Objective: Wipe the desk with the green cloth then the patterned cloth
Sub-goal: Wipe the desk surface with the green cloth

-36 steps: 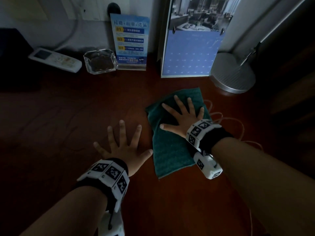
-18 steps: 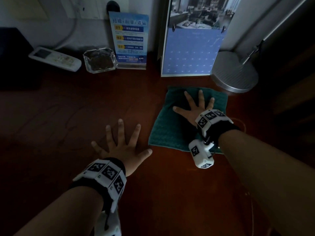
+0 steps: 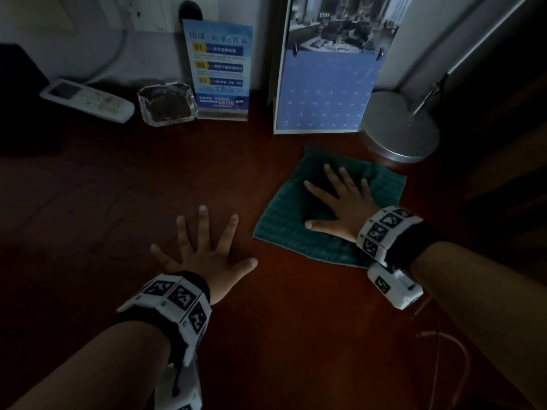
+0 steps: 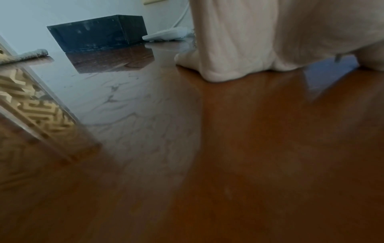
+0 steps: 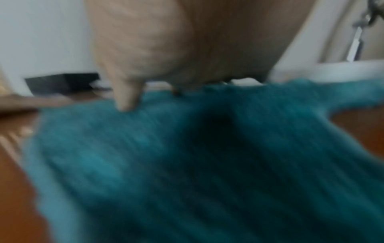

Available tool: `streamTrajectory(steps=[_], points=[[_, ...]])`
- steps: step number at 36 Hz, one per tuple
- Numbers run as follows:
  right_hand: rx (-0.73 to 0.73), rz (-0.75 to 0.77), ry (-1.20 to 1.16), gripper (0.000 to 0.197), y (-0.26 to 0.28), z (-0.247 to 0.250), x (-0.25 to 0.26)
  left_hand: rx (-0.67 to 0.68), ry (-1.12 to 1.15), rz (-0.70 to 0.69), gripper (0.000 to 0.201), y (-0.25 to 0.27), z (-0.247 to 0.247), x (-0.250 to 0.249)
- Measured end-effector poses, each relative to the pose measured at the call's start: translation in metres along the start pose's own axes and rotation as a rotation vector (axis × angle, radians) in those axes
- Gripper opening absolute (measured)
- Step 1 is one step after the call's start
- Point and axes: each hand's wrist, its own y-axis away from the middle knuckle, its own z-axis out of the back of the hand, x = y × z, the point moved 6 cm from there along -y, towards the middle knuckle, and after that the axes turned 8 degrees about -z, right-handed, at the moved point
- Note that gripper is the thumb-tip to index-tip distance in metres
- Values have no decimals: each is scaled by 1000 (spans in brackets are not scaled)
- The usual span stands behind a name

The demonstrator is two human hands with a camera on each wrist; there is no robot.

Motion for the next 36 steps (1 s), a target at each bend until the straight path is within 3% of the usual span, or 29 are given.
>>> streamTrajectory(steps=[3, 7, 22, 36], points=[[16, 100, -20, 72, -4, -3, 5, -1, 11, -3, 82, -1, -1, 1], [11, 99, 16, 71, -9, -7, -2, 0, 1, 2, 82, -1, 0, 1], [14, -211, -119, 79, -5, -15, -43, -12, -5, 19, 82, 2, 1, -1], [20, -369, -232, 84, 18, -28, -63, -40, 3, 4, 82, 3, 1, -2]])
